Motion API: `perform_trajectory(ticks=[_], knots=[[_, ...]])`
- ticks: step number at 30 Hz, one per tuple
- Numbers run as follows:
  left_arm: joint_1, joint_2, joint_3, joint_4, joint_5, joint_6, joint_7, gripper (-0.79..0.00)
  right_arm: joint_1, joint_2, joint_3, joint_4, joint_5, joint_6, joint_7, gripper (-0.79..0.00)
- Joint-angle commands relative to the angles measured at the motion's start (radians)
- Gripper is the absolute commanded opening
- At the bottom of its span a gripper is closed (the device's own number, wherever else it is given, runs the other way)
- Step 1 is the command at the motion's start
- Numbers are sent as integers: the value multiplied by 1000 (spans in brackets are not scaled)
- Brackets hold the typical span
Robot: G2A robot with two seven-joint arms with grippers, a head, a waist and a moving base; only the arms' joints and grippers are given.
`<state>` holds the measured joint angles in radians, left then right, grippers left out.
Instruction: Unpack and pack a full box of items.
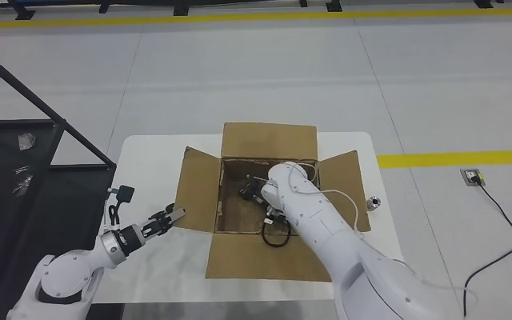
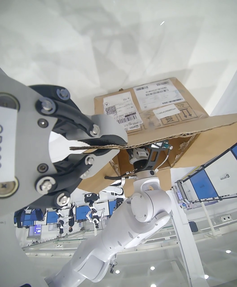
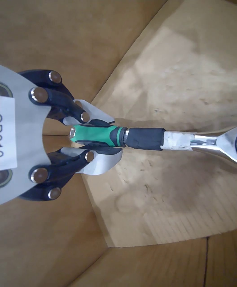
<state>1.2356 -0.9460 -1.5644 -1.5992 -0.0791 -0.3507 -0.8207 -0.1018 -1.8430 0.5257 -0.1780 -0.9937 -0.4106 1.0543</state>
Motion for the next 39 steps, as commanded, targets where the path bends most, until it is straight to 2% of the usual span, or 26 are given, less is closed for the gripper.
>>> perform_trajectory(ticks=[1, 6, 7, 8, 10, 11, 12, 13, 14, 19, 22, 27, 28, 32, 39], knots=[[-1, 0, 1, 0, 0, -1, 2, -785, -2, 1, -2, 4, -5, -27, 1, -785], [-1, 1, 1, 0, 1, 2, 5, -785, -7, 5, -4, 18, -17, -56, 5, -785], [-2, 1, 2, 0, 1, 3, 5, -785, -8, 6, -2, 21, -16, -57, 3, -702], [-3, 1, 3, -1, 2, 3, 5, -785, -8, 7, -2, 23, -16, -59, 3, -557], [-5, 2, 5, -1, 3, 4, 5, -785, -7, 9, 1, 25, -13, -59, -2, -434], [-6, 2, 7, -2, 3, 5, 6, -785, -6, 10, 4, 26, -11, -57, -6, -175], [-6, 2, 8, -3, 3, 6, 7, -785, -5, 11, 5, 25, -11, -56, -7, -74], [-7, 2, 9, -4, 4, 6, 6, -785, -3, 11, 6, 24, -10, -54, -8, -18], [-8, 2, 10, -4, 5, 6, 6, -785, -3, 12, 7, 22, -9, -54, -8, 0], [-8, 2, 14, -7, 4, 6, 7, -785, 3, 12, 10, 0, -14, -21, -29, -3], [-7, 3, 16, -9, 4, 6, 9, -785, 5, 11, 13, -5, -16, 5, -51, -105], [-2, 3, 17, -17, 2, -2, 6, -785, 2, 11, 20, 0, -12, 28, -87, -123], [0, 4, 17, -18, 0, -4, 6, -785, 2, 12, 23, 6, -7, 30, -97, -151], [4, 4, 16, -20, 0, -5, 8, -785, -5, 18, 37, 23, 12, 29, -151, -391], [3, 6, 16, -21, -1, -4, 4, -785, -15, 28, 51, 31, 25, 39, -189, -446]])
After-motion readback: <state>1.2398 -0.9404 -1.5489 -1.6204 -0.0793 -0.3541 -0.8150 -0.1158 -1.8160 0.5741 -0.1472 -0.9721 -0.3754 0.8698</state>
